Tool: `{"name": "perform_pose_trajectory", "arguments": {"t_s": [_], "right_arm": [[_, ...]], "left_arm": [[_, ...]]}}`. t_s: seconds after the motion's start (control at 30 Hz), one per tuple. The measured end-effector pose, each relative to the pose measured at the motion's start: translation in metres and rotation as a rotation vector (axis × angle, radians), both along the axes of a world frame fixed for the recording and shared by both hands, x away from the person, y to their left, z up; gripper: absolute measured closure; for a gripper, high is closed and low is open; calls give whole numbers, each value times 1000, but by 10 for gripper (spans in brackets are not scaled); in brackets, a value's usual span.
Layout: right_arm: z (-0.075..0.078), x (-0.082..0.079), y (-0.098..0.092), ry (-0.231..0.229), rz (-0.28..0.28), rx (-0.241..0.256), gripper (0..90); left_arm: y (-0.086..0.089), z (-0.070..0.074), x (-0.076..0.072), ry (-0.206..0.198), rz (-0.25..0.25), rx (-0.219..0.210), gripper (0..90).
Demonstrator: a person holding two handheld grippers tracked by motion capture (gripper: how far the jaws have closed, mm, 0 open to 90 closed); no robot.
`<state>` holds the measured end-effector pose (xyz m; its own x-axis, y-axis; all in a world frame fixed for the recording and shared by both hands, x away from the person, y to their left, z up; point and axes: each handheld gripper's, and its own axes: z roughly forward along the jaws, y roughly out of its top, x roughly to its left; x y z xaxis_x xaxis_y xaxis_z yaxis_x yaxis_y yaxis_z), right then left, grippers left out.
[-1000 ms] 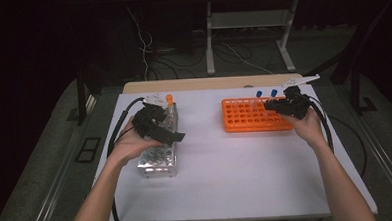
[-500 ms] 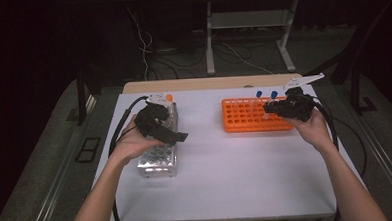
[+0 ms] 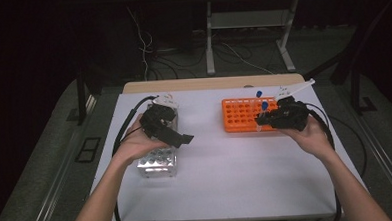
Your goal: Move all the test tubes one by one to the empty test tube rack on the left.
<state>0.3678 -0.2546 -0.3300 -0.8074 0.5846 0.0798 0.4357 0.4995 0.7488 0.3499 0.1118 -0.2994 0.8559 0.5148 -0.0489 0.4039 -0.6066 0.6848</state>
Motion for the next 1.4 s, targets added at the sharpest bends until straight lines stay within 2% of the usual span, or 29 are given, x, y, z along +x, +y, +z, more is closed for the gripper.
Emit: {"name": "perform_pose_trajectory", "arguments": {"t_s": [0.33,0.77,1.0,1.17,1.4], "right_arm": [[-9,-18,37,31,122,-23,759],[-18,-41,83,32,278,-61,759],[-25,-49,105,41,335,-68,758],[-28,-54,118,39,366,-65,758],[-27,-60,131,27,394,-68,756]], "left_arm": [[-21,9,-10,-9,-102,7,59],[-54,10,-19,23,-246,40,170],[-66,8,-24,56,-326,62,352],[-70,3,-25,58,-360,80,448],[-71,0,-27,76,-399,102,716]]}}
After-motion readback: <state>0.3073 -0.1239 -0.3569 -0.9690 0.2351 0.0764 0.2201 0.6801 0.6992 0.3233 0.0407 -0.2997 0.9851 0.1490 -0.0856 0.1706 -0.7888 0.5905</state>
